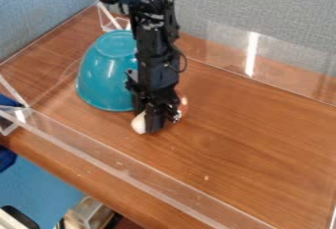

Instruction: Put the mushroom in the blue bowl

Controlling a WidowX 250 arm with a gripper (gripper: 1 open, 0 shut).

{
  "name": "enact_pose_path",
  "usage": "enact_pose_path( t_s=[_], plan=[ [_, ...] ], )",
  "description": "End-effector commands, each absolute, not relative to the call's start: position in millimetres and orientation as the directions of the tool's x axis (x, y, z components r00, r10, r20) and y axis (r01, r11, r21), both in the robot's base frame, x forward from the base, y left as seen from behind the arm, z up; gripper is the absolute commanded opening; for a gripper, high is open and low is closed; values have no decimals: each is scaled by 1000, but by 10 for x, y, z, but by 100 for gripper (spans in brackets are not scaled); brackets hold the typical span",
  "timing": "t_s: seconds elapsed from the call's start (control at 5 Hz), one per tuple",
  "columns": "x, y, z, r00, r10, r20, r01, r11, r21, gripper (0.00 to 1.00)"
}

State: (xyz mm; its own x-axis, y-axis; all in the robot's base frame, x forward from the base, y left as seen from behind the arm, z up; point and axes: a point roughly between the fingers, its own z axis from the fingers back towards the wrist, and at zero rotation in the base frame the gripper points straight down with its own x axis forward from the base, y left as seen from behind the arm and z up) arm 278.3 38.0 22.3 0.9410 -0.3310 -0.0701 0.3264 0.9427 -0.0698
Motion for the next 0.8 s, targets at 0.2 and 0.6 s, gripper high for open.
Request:
enact_pose_path(
  t_s=[0.2,0.6],
  plan=[
    [2758,150,333,916,-400,-26,398,915,-66,0],
    [2673,74,353,909,-417,-17,415,907,-79,0]
  ],
)
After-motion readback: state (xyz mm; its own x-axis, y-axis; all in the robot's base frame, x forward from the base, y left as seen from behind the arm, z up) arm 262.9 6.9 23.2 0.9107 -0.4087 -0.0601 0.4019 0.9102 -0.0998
